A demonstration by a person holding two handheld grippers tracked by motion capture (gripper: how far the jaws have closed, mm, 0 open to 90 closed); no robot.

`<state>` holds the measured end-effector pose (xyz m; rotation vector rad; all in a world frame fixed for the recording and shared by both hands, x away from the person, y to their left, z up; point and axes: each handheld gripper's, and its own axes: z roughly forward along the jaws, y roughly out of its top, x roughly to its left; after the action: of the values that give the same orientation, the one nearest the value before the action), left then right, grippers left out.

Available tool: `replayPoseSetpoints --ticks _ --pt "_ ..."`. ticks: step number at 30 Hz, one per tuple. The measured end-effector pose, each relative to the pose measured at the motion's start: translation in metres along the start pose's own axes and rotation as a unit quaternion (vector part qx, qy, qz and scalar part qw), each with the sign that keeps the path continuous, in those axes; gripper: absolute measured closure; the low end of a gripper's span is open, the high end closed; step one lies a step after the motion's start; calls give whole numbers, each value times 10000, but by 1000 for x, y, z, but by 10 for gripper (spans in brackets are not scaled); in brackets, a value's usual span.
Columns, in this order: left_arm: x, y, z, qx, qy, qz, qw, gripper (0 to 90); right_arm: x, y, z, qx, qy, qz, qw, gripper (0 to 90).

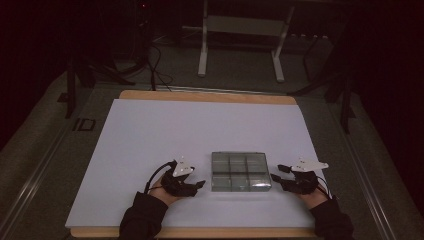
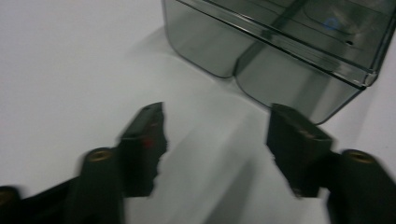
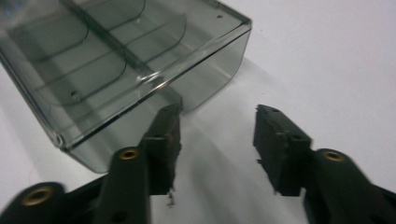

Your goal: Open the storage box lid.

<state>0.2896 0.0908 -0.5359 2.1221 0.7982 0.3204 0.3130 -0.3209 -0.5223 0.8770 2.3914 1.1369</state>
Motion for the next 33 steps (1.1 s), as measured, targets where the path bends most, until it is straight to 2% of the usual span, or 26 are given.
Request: replayPoseSetpoints --ticks 4,6,7,10,13,16,22,26,33 --pt "-4 2 4 1 -66 136 9999 573 7 -3 3 86 -103 -335 9993 638" --pt "-5 2 4 2 -105 159 9998 640 8 -3 4 102 -96 -375 9992 663" --pt "-5 3 6 5 -128 220 9997 640 9 -4 4 110 -90 -400 9991 686" --pt "-5 4 8 26 -137 282 9995 769 12 -5 6 178 78 -471 9987 805" --pt "-6 4 9 51 -148 436 9989 836 13 -5 6 184 243 -458 9985 899" --pt "-7 4 11 60 -192 496 9986 900 13 -5 6 170 401 -439 9981 900" --pt "-9 7 12 -61 -415 520 9978 900 14 -3 6 148 456 -462 9978 900" --pt "-10 9 12 -193 -559 496 9970 900 13 -2 4 81 533 -370 9979 900" --pt "-12 14 7 -249 -568 517 9967 900 13 0 0 37 528 -403 9978 900"
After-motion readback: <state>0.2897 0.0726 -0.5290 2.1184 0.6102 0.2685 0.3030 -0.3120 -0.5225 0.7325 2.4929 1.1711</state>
